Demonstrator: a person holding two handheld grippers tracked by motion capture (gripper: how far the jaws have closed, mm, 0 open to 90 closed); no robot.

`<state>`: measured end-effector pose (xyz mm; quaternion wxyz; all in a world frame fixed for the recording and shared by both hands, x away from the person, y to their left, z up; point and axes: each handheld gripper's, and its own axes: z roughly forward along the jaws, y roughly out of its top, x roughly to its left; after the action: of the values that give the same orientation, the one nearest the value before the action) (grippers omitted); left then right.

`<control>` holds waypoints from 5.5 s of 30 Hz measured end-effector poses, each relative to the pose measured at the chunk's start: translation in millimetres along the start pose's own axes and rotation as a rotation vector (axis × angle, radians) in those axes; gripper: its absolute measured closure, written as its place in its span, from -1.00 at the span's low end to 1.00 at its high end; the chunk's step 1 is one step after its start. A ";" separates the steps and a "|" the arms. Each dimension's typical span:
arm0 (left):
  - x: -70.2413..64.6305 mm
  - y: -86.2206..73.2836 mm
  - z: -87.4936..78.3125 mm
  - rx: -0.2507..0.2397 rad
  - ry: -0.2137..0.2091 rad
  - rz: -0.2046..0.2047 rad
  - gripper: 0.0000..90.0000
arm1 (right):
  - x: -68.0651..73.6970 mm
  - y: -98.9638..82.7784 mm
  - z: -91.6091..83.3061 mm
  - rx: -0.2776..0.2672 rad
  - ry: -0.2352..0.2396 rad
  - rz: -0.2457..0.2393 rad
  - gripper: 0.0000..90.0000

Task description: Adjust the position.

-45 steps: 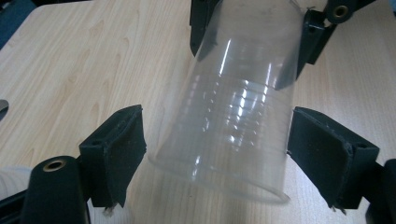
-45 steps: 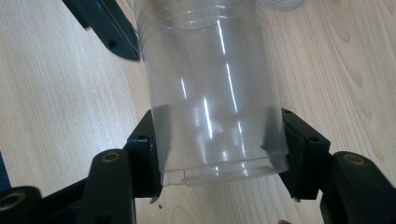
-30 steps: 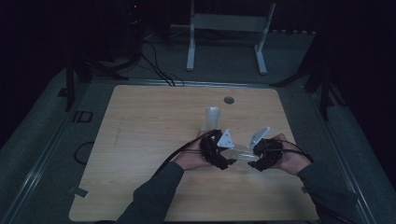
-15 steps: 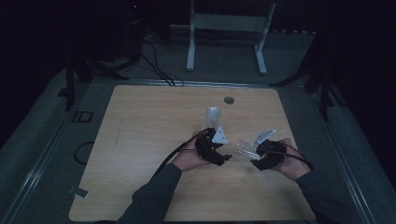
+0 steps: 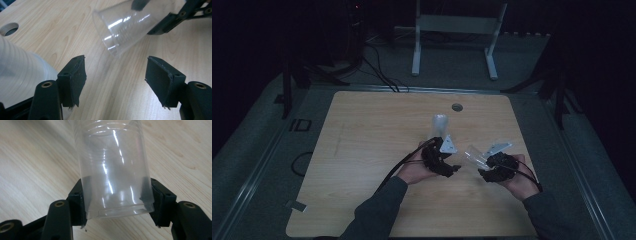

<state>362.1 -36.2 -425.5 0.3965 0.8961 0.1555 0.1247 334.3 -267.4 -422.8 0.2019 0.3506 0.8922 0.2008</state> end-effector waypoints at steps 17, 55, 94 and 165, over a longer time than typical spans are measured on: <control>0.0 0.9 3.4 -0.022 0.013 -0.048 -0.28 | 7.4 -13.9 -3.3 -0.160 0.009 0.185 -0.08; 2.1 6.9 5.9 -0.041 0.057 -0.113 -0.27 | 27.2 -20.7 7.2 -0.325 -0.147 0.344 -0.07; 4.4 22.5 -1.6 -0.116 0.039 -0.206 -0.32 | 36.8 -30.8 6.2 -0.466 -0.283 0.396 -0.07; -1.9 49.8 6.1 -0.248 -0.074 -0.411 -0.49 | 48.7 -29.7 3.8 -0.631 -0.445 0.425 -0.08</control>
<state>371.4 -72.8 -392.3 0.5261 0.7939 0.3036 0.0265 287.3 -252.2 -451.6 0.4406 0.4823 0.6298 0.4202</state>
